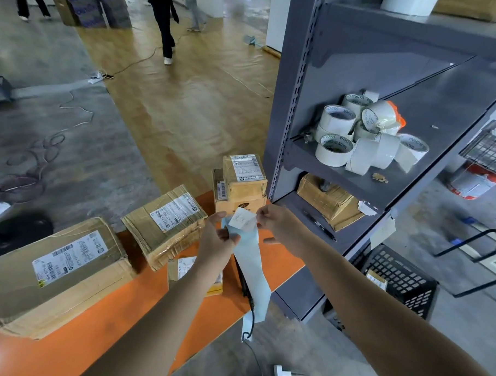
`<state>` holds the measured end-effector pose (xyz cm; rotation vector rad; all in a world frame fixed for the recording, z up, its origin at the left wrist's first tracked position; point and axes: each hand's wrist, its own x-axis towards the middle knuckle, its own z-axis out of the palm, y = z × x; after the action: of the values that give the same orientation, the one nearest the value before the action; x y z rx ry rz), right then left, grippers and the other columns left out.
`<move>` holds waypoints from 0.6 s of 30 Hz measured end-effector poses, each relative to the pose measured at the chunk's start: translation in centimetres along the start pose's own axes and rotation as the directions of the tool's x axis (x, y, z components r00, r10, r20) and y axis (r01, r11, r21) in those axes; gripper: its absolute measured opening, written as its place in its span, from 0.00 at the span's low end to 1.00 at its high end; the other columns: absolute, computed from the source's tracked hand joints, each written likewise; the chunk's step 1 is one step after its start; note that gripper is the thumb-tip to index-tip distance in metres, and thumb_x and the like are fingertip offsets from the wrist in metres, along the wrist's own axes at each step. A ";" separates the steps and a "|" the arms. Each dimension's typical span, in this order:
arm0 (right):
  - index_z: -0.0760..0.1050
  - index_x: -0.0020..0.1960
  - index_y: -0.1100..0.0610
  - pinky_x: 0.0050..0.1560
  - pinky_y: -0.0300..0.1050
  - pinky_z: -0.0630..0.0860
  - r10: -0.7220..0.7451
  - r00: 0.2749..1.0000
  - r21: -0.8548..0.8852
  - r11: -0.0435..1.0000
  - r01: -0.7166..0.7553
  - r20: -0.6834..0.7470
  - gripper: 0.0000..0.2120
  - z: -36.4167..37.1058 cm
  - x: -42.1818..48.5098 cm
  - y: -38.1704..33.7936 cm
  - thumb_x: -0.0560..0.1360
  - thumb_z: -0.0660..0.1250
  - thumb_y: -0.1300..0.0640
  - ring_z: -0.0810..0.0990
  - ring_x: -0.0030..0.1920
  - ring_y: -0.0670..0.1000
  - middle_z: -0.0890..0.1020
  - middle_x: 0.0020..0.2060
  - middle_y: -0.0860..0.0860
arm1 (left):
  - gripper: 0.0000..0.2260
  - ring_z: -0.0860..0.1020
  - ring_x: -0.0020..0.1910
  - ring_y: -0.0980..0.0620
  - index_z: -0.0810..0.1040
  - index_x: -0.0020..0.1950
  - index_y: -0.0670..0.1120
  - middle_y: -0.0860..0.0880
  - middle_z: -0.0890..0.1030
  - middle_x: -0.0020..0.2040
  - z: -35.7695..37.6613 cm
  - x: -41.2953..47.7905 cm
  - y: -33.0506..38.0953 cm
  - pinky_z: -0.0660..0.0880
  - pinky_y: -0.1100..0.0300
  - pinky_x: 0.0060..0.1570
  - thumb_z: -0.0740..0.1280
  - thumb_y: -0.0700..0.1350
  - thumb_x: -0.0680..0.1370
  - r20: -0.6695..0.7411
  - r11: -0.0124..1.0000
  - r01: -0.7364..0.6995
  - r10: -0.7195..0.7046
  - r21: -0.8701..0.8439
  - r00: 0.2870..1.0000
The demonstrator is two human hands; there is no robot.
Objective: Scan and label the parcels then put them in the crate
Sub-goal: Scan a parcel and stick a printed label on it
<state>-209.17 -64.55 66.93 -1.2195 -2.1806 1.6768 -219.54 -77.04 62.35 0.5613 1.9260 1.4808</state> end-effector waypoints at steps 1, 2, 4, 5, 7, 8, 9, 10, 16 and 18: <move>0.75 0.46 0.47 0.53 0.55 0.82 0.030 0.999 -0.011 1.000 -0.029 0.032 0.06 0.0 0.0 0.1 0.81 0.63 0.54 0.78 0.60 0.54 0.79 0.53 0.50 | 0.24 0.79 0.44 0.58 0.68 0.68 0.48 0.47 0.81 0.50 0.0 -0.1 0.0 0.75 0.69 0.35 0.69 0.33 0.76 0.010 1.000 -0.004 0.004 -0.012 1.000; 0.75 0.46 0.46 0.53 0.55 0.82 0.049 0.997 -0.016 0.999 -0.049 0.065 0.06 0.1 0.0 0.2 0.81 0.63 0.53 0.77 0.60 0.54 0.79 0.55 0.51 | 0.23 0.79 0.44 0.58 0.68 0.67 0.49 0.48 0.81 0.49 0.1 -0.2 0.0 0.75 0.68 0.35 0.70 0.34 0.75 0.019 1.000 -0.006 0.006 -0.025 1.000; 0.76 0.46 0.46 0.55 0.57 0.81 0.067 0.991 0.011 0.998 -0.069 0.116 0.06 0.5 0.1 0.5 0.81 0.64 0.52 0.76 0.61 0.56 0.78 0.59 0.53 | 0.22 0.80 0.46 0.58 0.70 0.64 0.49 0.49 0.81 0.49 0.1 -0.2 0.0 0.76 0.68 0.35 0.72 0.36 0.74 0.041 0.998 -0.008 0.011 -0.061 0.999; 0.76 0.46 0.47 0.56 0.57 0.80 0.069 0.991 0.028 0.997 -0.073 0.118 0.06 0.6 0.1 0.5 0.81 0.63 0.52 0.76 0.61 0.56 0.78 0.59 0.53 | 0.22 0.81 0.48 0.57 0.71 0.64 0.48 0.48 0.82 0.50 0.0 0.0 0.0 0.76 0.68 0.35 0.73 0.37 0.74 0.054 0.998 -0.019 0.022 -0.059 0.998; 0.75 0.46 0.47 0.55 0.54 0.80 0.079 0.993 0.058 0.995 -0.085 0.091 0.06 0.8 0.0 0.6 0.81 0.63 0.53 0.75 0.61 0.55 0.78 0.59 0.52 | 0.25 0.82 0.50 0.54 0.71 0.66 0.47 0.45 0.82 0.53 -0.3 0.2 0.0 0.76 0.66 0.39 0.74 0.35 0.72 0.102 0.998 -0.022 0.028 -0.055 0.994; 0.75 0.46 0.47 0.53 0.52 0.81 0.085 0.994 0.068 0.994 -0.090 0.071 0.06 0.8 0.1 0.5 0.81 0.62 0.53 0.75 0.61 0.55 0.78 0.59 0.52 | 0.26 0.82 0.50 0.53 0.70 0.66 0.46 0.44 0.82 0.53 -0.5 0.2 0.2 0.77 0.64 0.40 0.74 0.34 0.71 0.124 0.998 -0.012 0.020 -0.069 0.992; 0.75 0.46 0.47 0.51 0.50 0.80 0.087 0.995 0.068 0.994 -0.090 0.047 0.06 0.7 0.1 0.5 0.82 0.62 0.53 0.75 0.60 0.54 0.78 0.58 0.52 | 0.27 0.82 0.50 0.54 0.70 0.66 0.46 0.44 0.82 0.53 -0.6 0.2 0.3 0.78 0.64 0.40 0.74 0.32 0.71 0.135 0.997 0.003 0.008 -0.080 0.991; 0.75 0.46 0.48 0.50 0.49 0.79 0.088 0.996 0.057 0.994 -0.089 0.022 0.06 0.6 0.2 0.6 0.82 0.62 0.53 0.76 0.57 0.53 0.78 0.56 0.51 | 0.26 0.82 0.48 0.55 0.70 0.65 0.47 0.46 0.82 0.52 -0.8 0.1 0.5 0.78 0.64 0.40 0.74 0.32 0.71 0.138 0.996 0.018 -0.006 -0.085 0.990; 0.76 0.55 0.52 0.58 0.58 0.78 0.139 0.987 -0.048 0.988 -0.143 -0.084 0.07 -0.5 0.6 1.6 0.82 0.61 0.51 0.74 0.50 0.53 0.76 0.46 0.47 | 0.04 0.78 0.54 0.53 0.77 0.52 0.49 0.50 0.79 0.53 -1.2 -0.5 0.9 0.77 0.60 0.46 0.67 0.46 0.78 0.052 1.000 0.021 -0.022 0.006 0.998; 0.76 0.55 0.52 0.58 0.58 0.78 0.154 0.984 -0.081 0.984 -0.161 -0.088 0.08 -0.9 0.5 1.8 0.82 0.61 0.51 0.73 0.48 0.53 0.75 0.46 0.47 | 0.02 0.77 0.52 0.55 0.78 0.48 0.50 0.51 0.79 0.51 -0.8 -0.5 1.0 0.78 0.60 0.46 0.66 0.46 0.79 0.019 1.000 0.016 -0.016 0.008 1.000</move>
<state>-208.07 -63.47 65.52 -1.4926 -2.1813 1.5698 -219.83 -77.67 63.59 0.5597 1.9180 1.4539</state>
